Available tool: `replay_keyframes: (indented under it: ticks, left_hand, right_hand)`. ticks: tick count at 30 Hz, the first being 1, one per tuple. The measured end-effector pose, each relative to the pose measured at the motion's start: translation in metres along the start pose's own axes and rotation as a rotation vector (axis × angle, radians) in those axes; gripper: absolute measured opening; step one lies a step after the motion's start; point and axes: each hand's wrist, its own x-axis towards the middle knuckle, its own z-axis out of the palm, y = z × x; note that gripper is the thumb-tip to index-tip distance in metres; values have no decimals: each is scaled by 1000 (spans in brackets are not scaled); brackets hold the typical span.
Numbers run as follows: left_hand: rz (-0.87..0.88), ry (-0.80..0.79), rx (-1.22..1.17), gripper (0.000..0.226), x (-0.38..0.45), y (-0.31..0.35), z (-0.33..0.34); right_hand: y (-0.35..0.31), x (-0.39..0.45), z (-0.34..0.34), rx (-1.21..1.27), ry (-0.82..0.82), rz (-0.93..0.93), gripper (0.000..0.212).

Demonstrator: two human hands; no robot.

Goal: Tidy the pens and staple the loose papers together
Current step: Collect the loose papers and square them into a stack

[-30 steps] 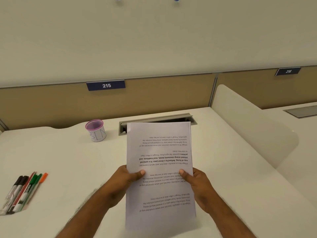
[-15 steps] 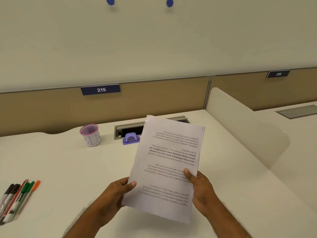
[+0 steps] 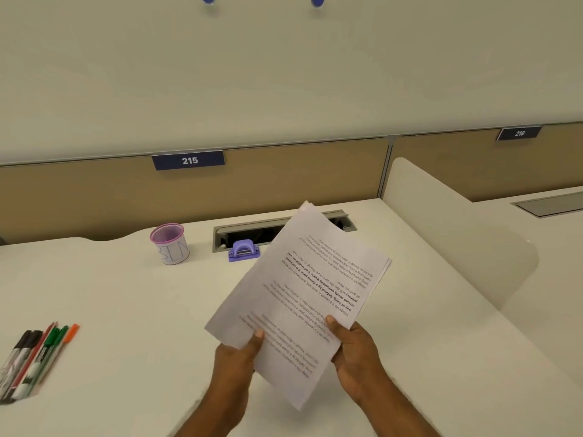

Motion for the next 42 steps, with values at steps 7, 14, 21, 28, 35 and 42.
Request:
replay_keyframes:
  ticks: [7,14,21,28,35,42]
  left_hand:
    - [107,-97,233,30,24,46,-36]
    - [164,-225,320,42,37,76,-49]
    - [185,-302,456,34,39,78,-47]
    - [313,-243,406,37,36,72,-50]
    - [133,-136,414,54,40,30,-64]
    - [91,-98,392,20,43,21,-61]
  right_hand:
    - [-52,12,-30,-226,-8,-237,66]
    - [-84,18,-39,-585,-164,-311,46]
    - [-79,19,-30,-621,-187,-303,30]
    - [-64,15,-28,-561,-94,-436,16]
    - [-29,17,-42,-656,-73,-282,15]
    - [-30,18,-38,-653,-39,-266,12]
